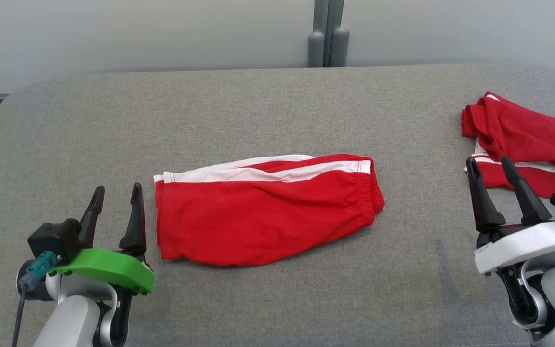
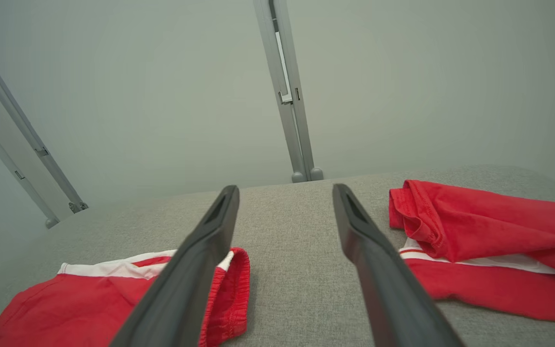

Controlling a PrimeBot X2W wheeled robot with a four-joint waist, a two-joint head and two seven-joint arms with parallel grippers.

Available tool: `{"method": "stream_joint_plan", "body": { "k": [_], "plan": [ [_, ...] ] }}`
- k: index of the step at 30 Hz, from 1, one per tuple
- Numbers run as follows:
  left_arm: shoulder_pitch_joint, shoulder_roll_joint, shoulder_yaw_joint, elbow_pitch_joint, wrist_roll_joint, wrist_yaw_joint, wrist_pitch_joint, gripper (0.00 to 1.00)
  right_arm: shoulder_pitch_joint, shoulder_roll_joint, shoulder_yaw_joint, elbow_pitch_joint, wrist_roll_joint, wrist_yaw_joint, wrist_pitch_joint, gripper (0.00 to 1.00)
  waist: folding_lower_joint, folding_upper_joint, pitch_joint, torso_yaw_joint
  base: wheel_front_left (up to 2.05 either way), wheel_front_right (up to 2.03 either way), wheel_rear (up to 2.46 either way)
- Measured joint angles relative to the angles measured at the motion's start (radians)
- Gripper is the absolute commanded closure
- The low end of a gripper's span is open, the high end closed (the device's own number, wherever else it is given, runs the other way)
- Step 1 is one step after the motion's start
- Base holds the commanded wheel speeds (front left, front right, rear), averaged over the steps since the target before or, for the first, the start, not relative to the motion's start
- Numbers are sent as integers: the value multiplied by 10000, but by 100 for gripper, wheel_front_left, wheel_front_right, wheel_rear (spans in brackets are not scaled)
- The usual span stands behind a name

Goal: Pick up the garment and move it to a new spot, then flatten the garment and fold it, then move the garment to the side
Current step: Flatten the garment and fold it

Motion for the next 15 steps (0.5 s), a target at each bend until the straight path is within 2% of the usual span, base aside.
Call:
{"method": "stream_joint_plan", "body": {
  "k": [7, 15],
  "plan": [
    [221, -2, 176, -401, 230, 50, 0, 0, 114, 31, -10, 38, -240, -92, 0, 0, 0, 0, 8, -12, 0, 0, 0],
    [405, -94, 33, -725, 439, 54, 0, 0, 171, 495, 391, 692, 10, -10, 8, 0, 0, 0, 26, 116, 0, 0, 0]
  ]
}}
